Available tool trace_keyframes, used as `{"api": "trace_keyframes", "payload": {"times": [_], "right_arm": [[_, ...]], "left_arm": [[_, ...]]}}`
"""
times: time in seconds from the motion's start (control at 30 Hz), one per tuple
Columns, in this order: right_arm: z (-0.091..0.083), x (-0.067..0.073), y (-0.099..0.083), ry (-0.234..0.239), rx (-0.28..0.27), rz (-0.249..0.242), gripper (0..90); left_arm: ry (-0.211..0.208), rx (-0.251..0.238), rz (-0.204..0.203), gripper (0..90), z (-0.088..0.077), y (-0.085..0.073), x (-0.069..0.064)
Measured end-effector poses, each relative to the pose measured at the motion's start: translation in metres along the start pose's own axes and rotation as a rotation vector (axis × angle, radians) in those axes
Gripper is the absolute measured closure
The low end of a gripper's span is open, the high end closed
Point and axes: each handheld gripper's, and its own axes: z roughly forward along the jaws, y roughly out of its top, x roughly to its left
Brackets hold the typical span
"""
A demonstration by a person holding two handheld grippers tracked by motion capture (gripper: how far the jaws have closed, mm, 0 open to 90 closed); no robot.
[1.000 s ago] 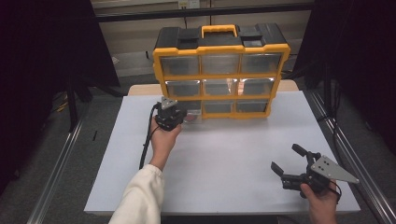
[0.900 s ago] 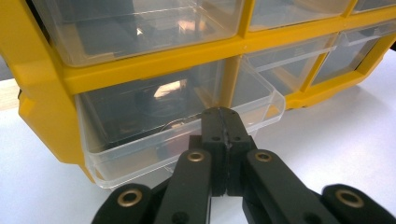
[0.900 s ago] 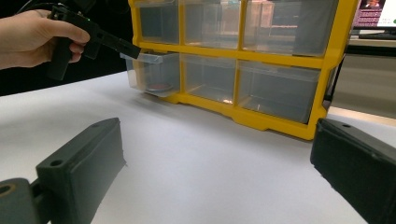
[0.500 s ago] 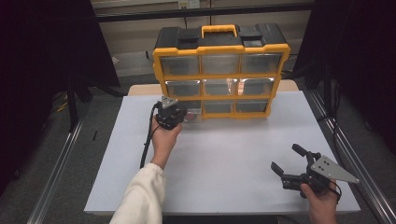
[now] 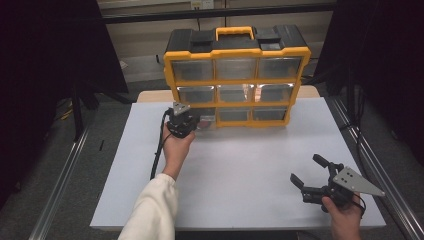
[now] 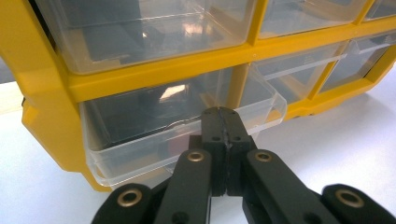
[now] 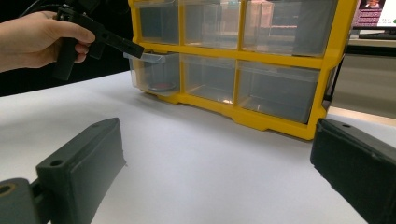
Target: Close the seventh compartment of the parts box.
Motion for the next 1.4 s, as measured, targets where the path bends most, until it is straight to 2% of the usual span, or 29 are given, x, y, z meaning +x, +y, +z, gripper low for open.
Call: {"api": "trace_keyframes", "payload": {"times": [0.5, 1.4], "right_arm": [[-0.0007, -0.0006, 0.0, 0.004, 0.0, -0.004, 2.2], [-0.0007, -0.0005, 0.0, 0.006, 0.0, -0.003, 2.2]], "left_arm": [[0.012, -0.005, -0.008, 90.0, 0.0021, 0.0006, 0.0001], [0.033, -0.007, 0.002, 90.0, 0.0062, 0.0026, 0.0002]]}}
